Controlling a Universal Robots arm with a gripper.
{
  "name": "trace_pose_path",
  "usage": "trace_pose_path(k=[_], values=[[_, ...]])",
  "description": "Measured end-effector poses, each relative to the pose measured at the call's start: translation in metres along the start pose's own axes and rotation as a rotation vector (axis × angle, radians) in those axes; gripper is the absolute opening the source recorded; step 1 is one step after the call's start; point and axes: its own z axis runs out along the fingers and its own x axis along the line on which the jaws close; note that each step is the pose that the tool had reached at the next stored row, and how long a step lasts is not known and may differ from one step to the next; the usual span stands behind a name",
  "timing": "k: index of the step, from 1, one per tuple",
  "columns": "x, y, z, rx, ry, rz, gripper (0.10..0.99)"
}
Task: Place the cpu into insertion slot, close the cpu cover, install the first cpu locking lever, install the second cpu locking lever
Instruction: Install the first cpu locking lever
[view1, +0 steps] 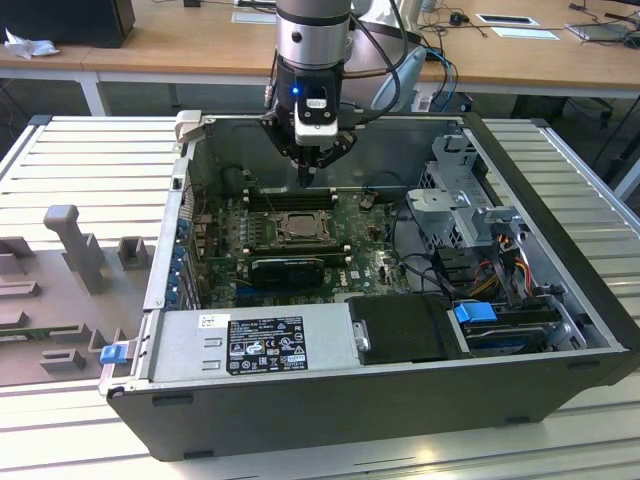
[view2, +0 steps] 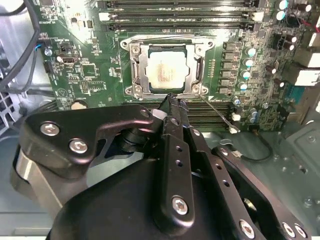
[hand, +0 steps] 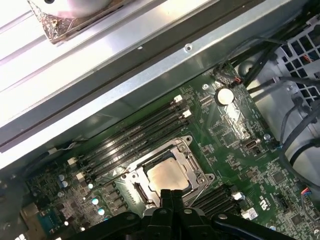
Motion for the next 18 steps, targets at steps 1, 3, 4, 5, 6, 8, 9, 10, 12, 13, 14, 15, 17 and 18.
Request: trace_pose_path(k=[1,3,4,5,6,8,9,10,12,13,14,15,17,18], values=[[0.0000,0.0000,0.0000,0.000,0.0003,-0.008,0.106],[0.0000,0.0000,0.0000,0.000,0.0011,-0.034,0.106],[0.0000,0.0000,0.0000,0.000,0.0014,-0.042,0.106],[0.0000,0.0000,0.0000,0.000,0.0018,-0.054,0.106],[0.0000,0.0000,0.0000,0.000,0.0020,-0.061,0.106],[0.0000,0.0000,0.0000,0.000,0.0027,-0.080,0.106],[0.0001,-0.0001,0.0000,0.000,0.0029,-0.090,0.106],[0.0002,-0.0001,0.0000,0.000,0.0032,-0.096,0.106],[0.0003,-0.0001,0.0000,0.000,0.0036,-0.110,0.106],[0.0003,-0.0001,0.0000,0.000,0.0037,-0.115,0.106],[0.0003,-0.0002,0.0000,0.000,0.0040,-0.123,0.106],[0.0003,-0.0002,0.0000,0.000,0.0042,-0.130,0.106],[0.0003,-0.0002,0.0000,0.000,0.0053,-0.161,0.106],[0.0003,-0.0002,0.0000,0.000,0.0062,-0.189,0.106]])
